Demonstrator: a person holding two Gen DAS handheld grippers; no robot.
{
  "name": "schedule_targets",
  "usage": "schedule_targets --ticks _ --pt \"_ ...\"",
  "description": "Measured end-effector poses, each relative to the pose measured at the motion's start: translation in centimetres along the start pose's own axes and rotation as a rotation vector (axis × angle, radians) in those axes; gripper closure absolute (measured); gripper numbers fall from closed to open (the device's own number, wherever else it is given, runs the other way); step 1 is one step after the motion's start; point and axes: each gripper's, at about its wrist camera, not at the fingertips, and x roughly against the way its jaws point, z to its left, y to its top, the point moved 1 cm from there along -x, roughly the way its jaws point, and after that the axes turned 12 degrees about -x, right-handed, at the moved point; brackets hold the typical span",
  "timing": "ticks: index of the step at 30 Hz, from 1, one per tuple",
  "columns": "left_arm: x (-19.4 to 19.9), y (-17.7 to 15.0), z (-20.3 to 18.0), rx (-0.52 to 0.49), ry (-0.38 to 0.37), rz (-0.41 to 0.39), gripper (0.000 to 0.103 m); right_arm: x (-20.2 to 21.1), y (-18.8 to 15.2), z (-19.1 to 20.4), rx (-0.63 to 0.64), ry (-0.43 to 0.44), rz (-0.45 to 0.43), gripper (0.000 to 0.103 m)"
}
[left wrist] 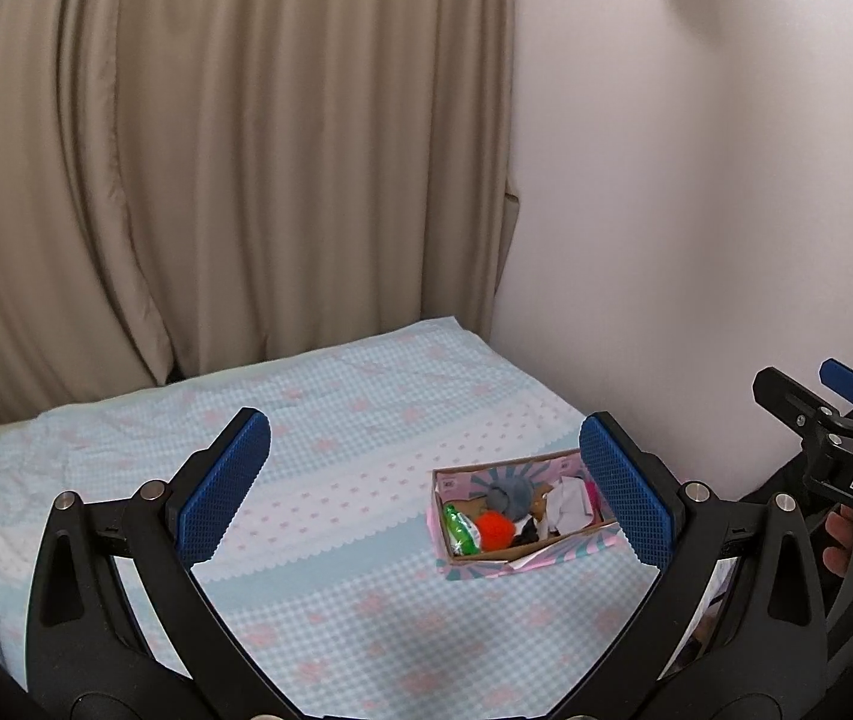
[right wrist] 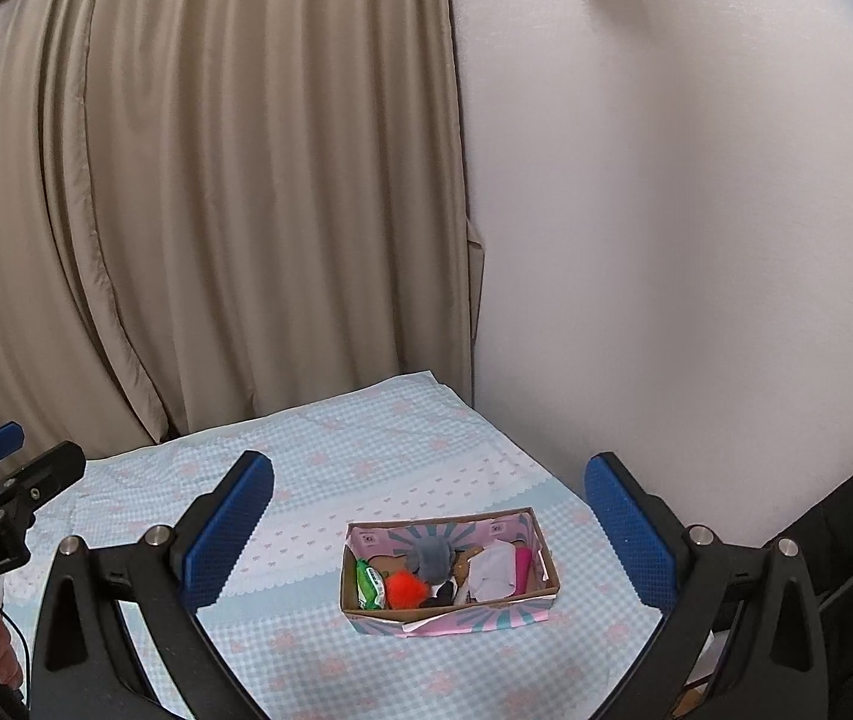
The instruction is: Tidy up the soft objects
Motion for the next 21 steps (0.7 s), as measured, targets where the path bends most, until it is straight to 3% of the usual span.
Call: schedule_targets --ticks 21 --pt "-0.1 0.45 -0.72 -0.012 0.006 -0.005 0.0 -0.37 0.01 0.07 -0.001 0.004 -0.005 0.0"
